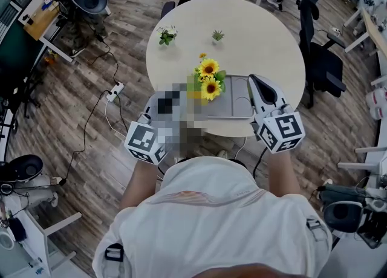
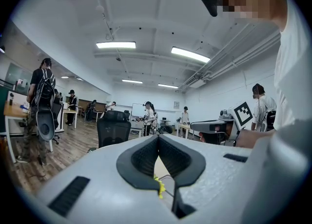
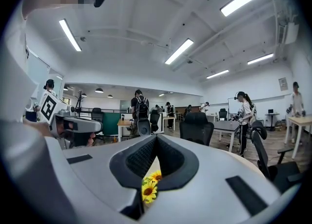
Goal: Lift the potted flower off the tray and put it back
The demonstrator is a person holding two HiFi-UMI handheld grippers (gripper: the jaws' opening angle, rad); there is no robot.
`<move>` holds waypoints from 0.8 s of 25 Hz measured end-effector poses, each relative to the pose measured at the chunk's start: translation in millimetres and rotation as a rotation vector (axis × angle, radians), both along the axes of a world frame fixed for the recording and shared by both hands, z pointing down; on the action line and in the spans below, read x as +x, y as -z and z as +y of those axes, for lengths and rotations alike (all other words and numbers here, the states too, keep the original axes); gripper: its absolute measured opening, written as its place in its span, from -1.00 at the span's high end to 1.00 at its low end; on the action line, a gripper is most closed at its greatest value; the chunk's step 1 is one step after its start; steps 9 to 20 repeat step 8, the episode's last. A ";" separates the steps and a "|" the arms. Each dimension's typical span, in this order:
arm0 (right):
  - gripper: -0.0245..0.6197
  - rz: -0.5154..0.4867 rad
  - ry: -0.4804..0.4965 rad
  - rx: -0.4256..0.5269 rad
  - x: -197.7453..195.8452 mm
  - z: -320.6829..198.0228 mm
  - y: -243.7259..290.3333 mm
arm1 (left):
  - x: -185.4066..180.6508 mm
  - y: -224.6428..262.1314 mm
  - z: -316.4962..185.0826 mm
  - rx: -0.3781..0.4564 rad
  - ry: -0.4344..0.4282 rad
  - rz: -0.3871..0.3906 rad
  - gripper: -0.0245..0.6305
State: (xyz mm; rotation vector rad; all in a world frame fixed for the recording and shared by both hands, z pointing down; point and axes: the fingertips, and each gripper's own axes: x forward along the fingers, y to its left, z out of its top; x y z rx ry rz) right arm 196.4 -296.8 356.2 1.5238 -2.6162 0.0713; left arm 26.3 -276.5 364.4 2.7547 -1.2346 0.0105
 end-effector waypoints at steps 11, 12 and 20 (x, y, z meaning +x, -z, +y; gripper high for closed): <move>0.92 -0.001 0.005 0.006 -0.5 -5.6 2.5 | -0.4 1.0 -4.2 -0.004 0.000 -0.011 0.91; 0.92 -0.001 0.005 0.006 -0.5 -5.6 2.5 | -0.4 1.0 -4.2 -0.004 0.000 -0.011 0.91; 0.92 -0.001 0.005 0.006 -0.5 -5.6 2.5 | -0.4 1.0 -4.2 -0.004 0.000 -0.011 0.91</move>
